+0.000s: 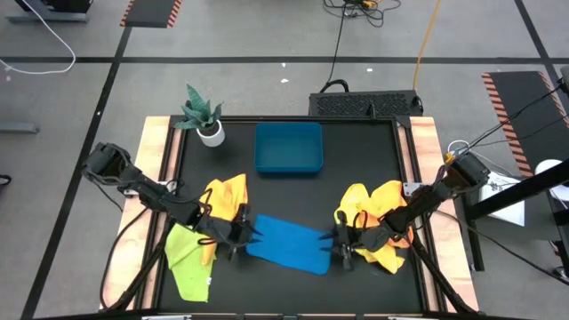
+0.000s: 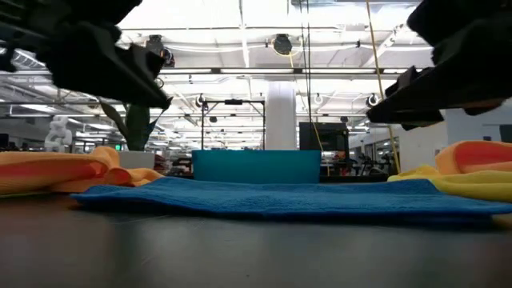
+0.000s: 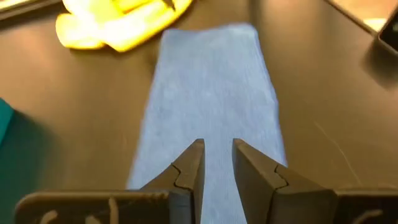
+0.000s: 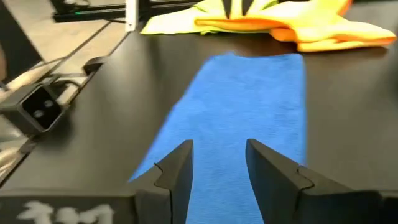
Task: Fold microfiber towels
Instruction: Fold the blue microfiber cloth
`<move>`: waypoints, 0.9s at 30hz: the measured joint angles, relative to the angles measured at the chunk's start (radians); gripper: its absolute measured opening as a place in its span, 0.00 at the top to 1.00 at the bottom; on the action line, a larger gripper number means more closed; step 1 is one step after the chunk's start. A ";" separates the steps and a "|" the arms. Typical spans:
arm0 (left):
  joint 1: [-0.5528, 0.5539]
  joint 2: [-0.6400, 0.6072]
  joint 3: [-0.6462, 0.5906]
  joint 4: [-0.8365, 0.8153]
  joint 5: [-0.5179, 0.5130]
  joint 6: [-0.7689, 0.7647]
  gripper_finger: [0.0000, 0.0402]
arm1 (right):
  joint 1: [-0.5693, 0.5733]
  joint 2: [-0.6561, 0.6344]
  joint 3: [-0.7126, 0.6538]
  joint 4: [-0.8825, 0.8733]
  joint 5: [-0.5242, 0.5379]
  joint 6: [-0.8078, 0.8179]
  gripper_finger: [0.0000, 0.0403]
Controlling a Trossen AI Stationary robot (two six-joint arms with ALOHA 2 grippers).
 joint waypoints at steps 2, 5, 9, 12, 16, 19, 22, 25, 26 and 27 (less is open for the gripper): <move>0.026 0.000 0.000 0.025 0.028 0.030 0.79 | -0.020 -0.018 0.000 -0.022 0.001 0.004 0.65; 0.072 0.000 0.000 0.073 0.071 0.058 0.79 | -0.053 -0.035 0.000 -0.029 -0.002 0.005 0.65; 0.132 0.000 0.000 0.135 0.153 0.061 0.79 | -0.097 -0.041 0.000 -0.076 -0.013 0.034 0.65; 0.160 0.000 0.000 0.176 0.212 0.079 0.79 | -0.133 -0.041 0.000 -0.126 -0.097 0.105 0.65; 0.178 0.029 0.000 0.225 0.245 0.095 0.79 | -0.157 -0.040 0.000 -0.206 -0.151 0.180 0.65; 0.187 0.092 0.019 0.265 0.275 0.102 0.79 | -0.165 -0.041 0.000 -0.242 -0.192 0.192 0.65; 0.192 0.174 0.068 0.249 0.292 0.102 0.78 | -0.167 -0.040 0.000 -0.253 -0.216 0.209 0.65; 0.203 0.256 0.154 0.207 0.312 0.109 0.77 | -0.168 -0.044 0.000 -0.261 -0.220 0.215 0.65; 0.205 0.280 0.189 0.174 0.315 0.113 0.76 | -0.168 -0.044 0.000 -0.268 -0.221 0.216 0.65; 0.210 0.309 0.227 0.149 0.315 0.115 0.73 | -0.168 -0.046 0.000 -0.282 -0.221 0.218 0.65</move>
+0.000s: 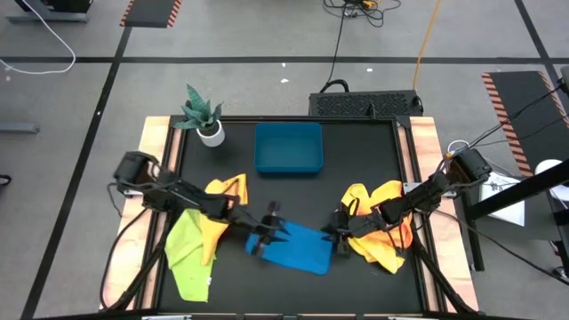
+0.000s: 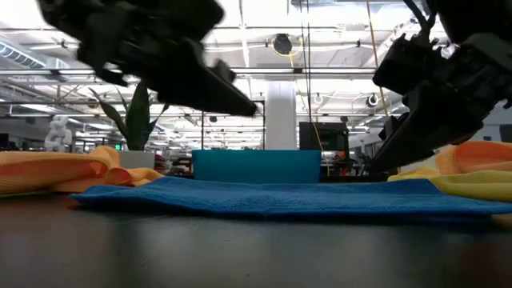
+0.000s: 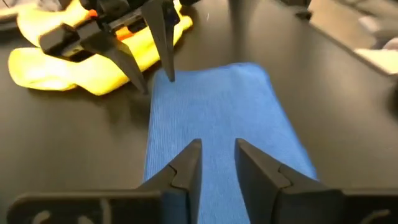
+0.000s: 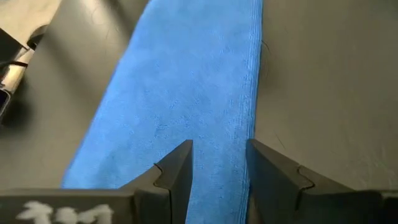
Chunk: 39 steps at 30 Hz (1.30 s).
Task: Fold microfiber towels
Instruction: Fold the blue microfiber cloth
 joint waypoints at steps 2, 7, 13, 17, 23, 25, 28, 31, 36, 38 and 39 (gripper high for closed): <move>0.006 0.033 0.059 -0.071 0.000 0.002 0.67 | 0.000 -0.008 -0.001 -0.019 -0.001 0.002 0.65; 0.015 0.105 0.204 -0.171 -0.002 0.011 0.45 | 0.002 -0.089 0.001 -0.109 -0.074 0.044 0.65; 0.019 0.180 0.305 -0.176 -0.003 0.023 0.27 | 0.040 -0.198 -0.008 -0.246 -0.014 0.088 0.65; 0.018 0.216 0.340 -0.172 -0.008 0.022 0.22 | 0.033 -0.183 -0.027 -0.247 -0.012 0.137 0.65; 0.021 0.231 0.348 -0.150 -0.014 0.021 0.22 | 0.013 -0.113 -0.030 -0.196 -0.019 0.153 0.65; 0.022 0.238 0.348 -0.138 -0.014 0.020 0.23 | 0.012 -0.103 -0.036 -0.197 -0.022 0.154 0.65; 0.023 0.240 0.348 -0.132 -0.021 0.011 0.25 | 0.006 -0.071 -0.037 -0.149 -0.047 0.154 0.65; 0.027 0.245 0.349 -0.124 -0.022 -0.011 0.27 | 0.006 -0.051 -0.037 -0.137 -0.048 0.178 0.65; 0.029 0.248 0.348 -0.107 -0.026 -0.011 0.29 | 0.006 -0.058 -0.039 -0.144 -0.046 0.173 0.65; 0.029 0.248 0.349 -0.102 -0.029 -0.012 0.30 | 0.006 -0.061 -0.039 -0.139 -0.047 0.158 0.67; 0.031 0.248 0.349 -0.096 -0.029 -0.012 0.30 | 0.006 -0.061 -0.039 -0.136 -0.047 0.151 0.69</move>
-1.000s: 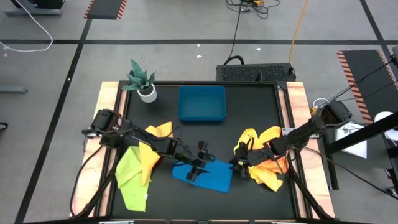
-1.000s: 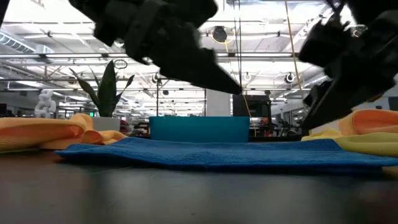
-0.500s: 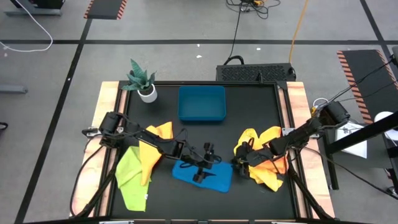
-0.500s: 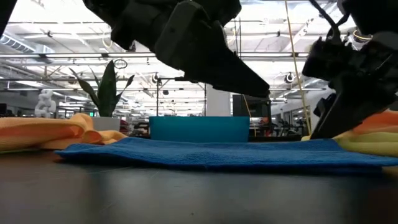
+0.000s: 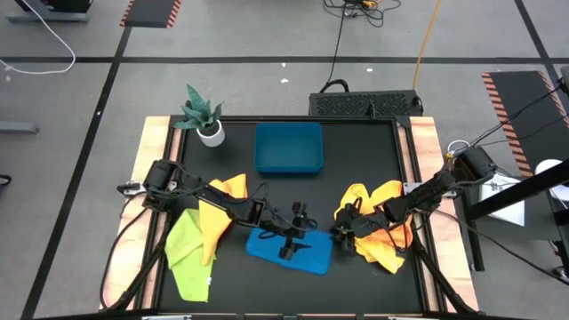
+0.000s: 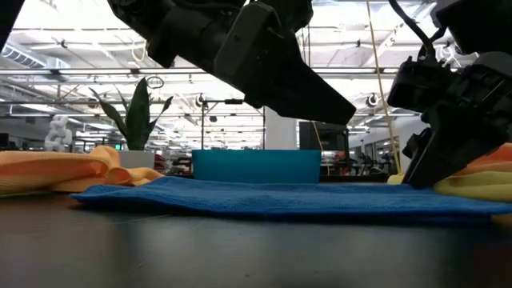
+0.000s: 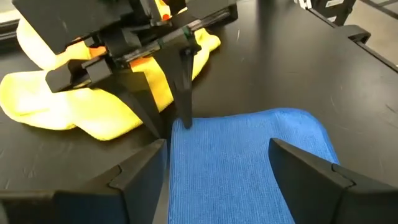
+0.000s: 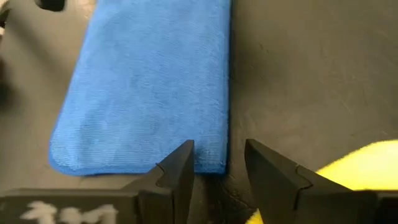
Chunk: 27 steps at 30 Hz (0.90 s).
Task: Fold microfiber towels
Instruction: Fold the blue microfiber cloth
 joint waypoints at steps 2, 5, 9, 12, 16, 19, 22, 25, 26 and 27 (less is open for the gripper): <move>0.004 0.000 0.000 0.011 -0.001 0.001 0.30 | 0.000 0.000 -0.001 0.006 -0.001 -0.018 0.74; 0.013 0.009 0.000 0.043 -0.010 -0.011 0.30 | 0.000 0.000 0.000 0.020 -0.003 -0.037 0.85; 0.024 0.032 0.000 0.091 -0.007 -0.021 0.30 | 0.000 0.000 0.000 0.042 -0.026 -0.059 0.98; 0.032 0.046 -0.001 0.090 0.000 -0.030 0.30 | 0.000 0.000 0.000 0.060 -0.027 -0.061 0.98; 0.049 0.061 -0.001 0.101 0.012 -0.055 0.30 | 0.000 0.000 0.000 0.091 -0.027 -0.081 0.99; 0.058 0.060 0.000 0.107 0.051 -0.080 0.30 | 0.000 0.000 0.000 0.126 -0.027 -0.103 0.99; 0.063 0.060 0.000 0.115 0.078 -0.100 0.30 | 0.000 0.000 0.000 0.169 -0.027 -0.128 1.00; 0.072 0.060 0.000 0.128 0.115 -0.109 0.30 | 0.000 0.000 0.000 0.202 -0.027 -0.140 1.00; 0.076 0.060 0.000 0.124 0.122 -0.119 0.30 | 0.000 0.000 0.000 0.210 -0.028 -0.140 1.00; 0.078 0.060 0.000 0.122 0.131 -0.131 0.30 | 0.000 0.000 0.000 0.215 -0.029 -0.140 1.00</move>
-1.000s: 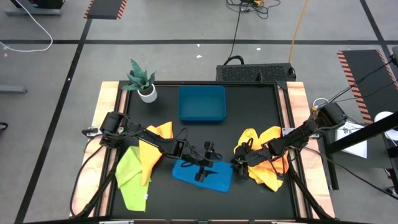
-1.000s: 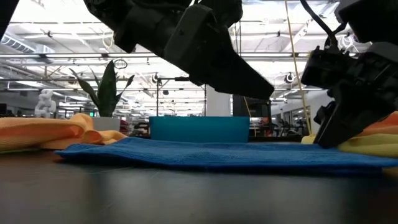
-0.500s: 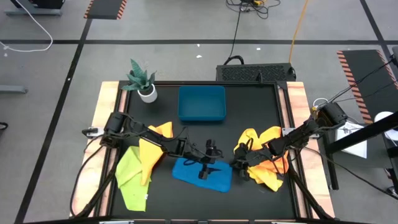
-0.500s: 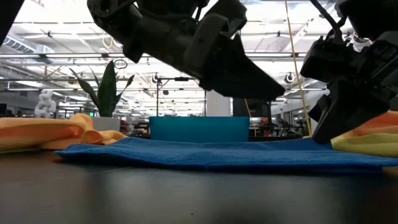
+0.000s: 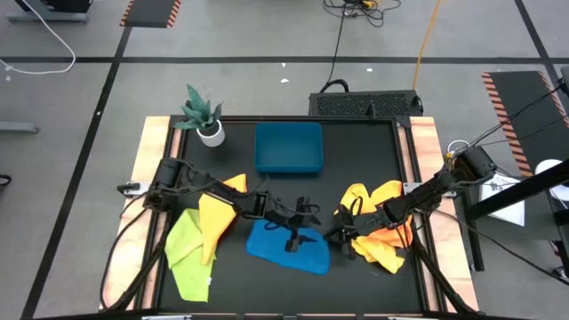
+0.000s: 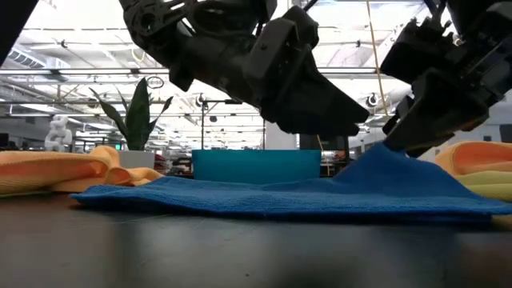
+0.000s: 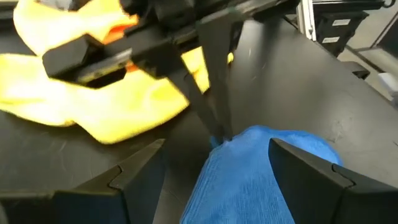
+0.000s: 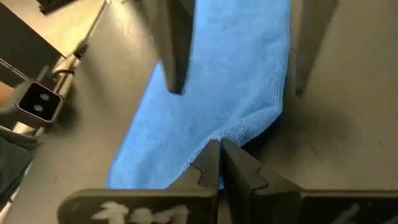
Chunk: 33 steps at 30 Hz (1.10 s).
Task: Fold microfiber towels
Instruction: Fold the blue microfiber cloth
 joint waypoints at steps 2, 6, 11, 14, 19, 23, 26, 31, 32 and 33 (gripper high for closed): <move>0.005 0.000 0.000 0.003 0.016 -0.010 0.30 | 0.000 0.000 0.000 -0.001 -0.002 0.000 1.00; 0.016 0.000 0.000 0.008 0.061 -0.033 0.30 | 0.000 -0.002 0.000 -0.001 -0.019 0.003 1.00; 0.040 0.000 0.002 0.009 0.083 -0.056 0.30 | 0.000 -0.071 0.000 -0.039 -0.026 0.018 1.00; 0.052 0.000 0.034 -0.010 0.107 -0.066 0.30 | 0.000 -0.144 0.000 -0.084 -0.024 0.013 1.00; 0.055 0.000 0.117 -0.133 0.112 -0.049 0.30 | 0.000 -0.215 0.001 -0.158 -0.004 0.010 1.00; 0.054 -0.002 0.174 -0.209 0.112 -0.028 0.30 | 0.000 -0.218 0.001 -0.164 0.005 0.011 1.00; 0.054 -0.002 0.177 -0.246 0.113 -0.027 0.30 | 0.000 -0.218 0.001 -0.165 0.005 0.009 1.00; 0.055 -0.002 0.177 -0.256 0.113 -0.045 0.30 | 0.000 -0.218 0.001 -0.167 0.006 0.004 1.00; 0.055 -0.002 0.177 -0.256 0.113 -0.045 0.30 | 0.000 -0.218 0.001 -0.167 0.006 0.003 1.00; 0.055 -0.002 0.177 -0.253 0.113 -0.045 0.30 | 0.000 -0.218 0.001 -0.167 0.006 0.003 1.00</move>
